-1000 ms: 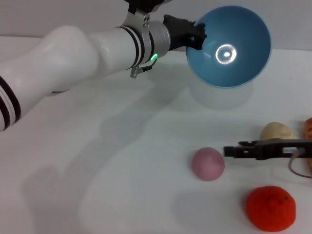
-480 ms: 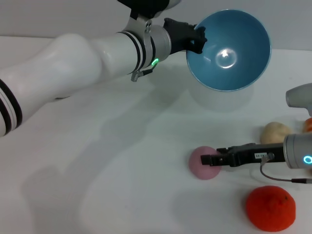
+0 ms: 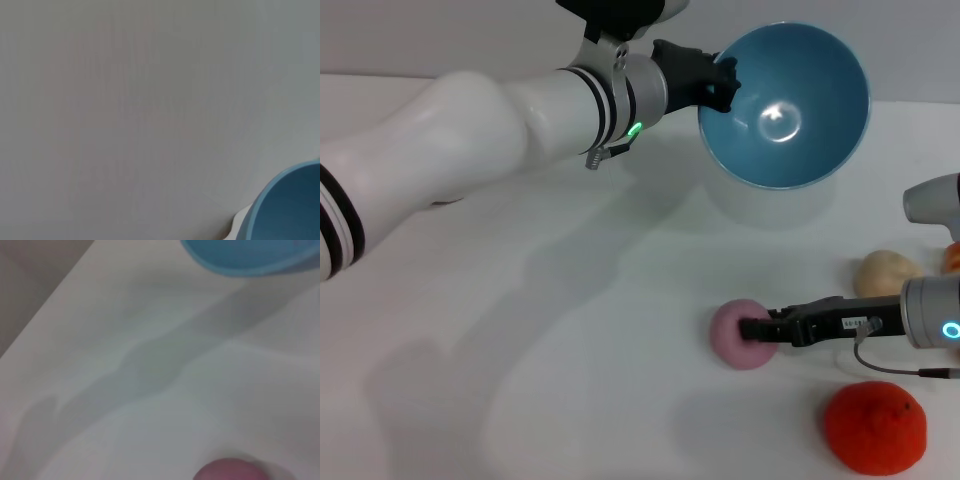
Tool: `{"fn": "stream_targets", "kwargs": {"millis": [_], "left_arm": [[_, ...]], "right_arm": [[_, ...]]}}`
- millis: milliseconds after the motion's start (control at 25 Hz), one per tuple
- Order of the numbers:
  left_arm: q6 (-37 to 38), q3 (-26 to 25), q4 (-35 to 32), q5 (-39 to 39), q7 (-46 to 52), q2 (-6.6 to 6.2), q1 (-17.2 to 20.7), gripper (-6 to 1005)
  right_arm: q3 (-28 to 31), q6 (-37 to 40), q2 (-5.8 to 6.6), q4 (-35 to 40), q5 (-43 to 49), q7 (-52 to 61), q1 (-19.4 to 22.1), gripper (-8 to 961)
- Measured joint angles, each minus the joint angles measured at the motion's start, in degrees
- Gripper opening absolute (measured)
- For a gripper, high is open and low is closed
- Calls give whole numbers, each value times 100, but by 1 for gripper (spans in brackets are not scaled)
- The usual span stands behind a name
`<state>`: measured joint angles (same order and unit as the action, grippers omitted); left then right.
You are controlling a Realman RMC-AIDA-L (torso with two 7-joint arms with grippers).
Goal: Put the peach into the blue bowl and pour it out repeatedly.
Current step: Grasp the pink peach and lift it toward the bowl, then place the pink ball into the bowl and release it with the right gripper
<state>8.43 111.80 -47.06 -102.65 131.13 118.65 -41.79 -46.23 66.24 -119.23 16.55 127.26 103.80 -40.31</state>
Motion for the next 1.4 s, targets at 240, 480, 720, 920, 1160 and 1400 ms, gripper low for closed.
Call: {"fn": "stream_targets", "kwargs": {"millis": [240, 480, 720, 920, 1160, 1400], "left_arm": [[34, -2, 75, 0, 0, 0, 16, 0], [140, -2, 243, -1, 42, -7, 15, -1], [586, -54, 309, -219, 46, -31, -49, -2], [1489, -460, 309, -869, 439, -44, -329, -2], [2455, -718, 174, -2089, 1646, -24, -711, 0], [2646, -639, 105, -2172, 1746, 8, -801, -1]], "right_arm": [[15, 84, 17, 184, 0, -1, 54, 332], [24, 909, 30, 1024, -15, 103, 222, 241], [-108, 2025, 47, 2932, -94, 730, 577, 164], [154, 2637, 45, 4138, -366, 935, 736, 103], [464, 2625, 55, 4473, -491, 972, 704, 58], [277, 2072, 52, 4164, -442, 865, 689, 67]]}}
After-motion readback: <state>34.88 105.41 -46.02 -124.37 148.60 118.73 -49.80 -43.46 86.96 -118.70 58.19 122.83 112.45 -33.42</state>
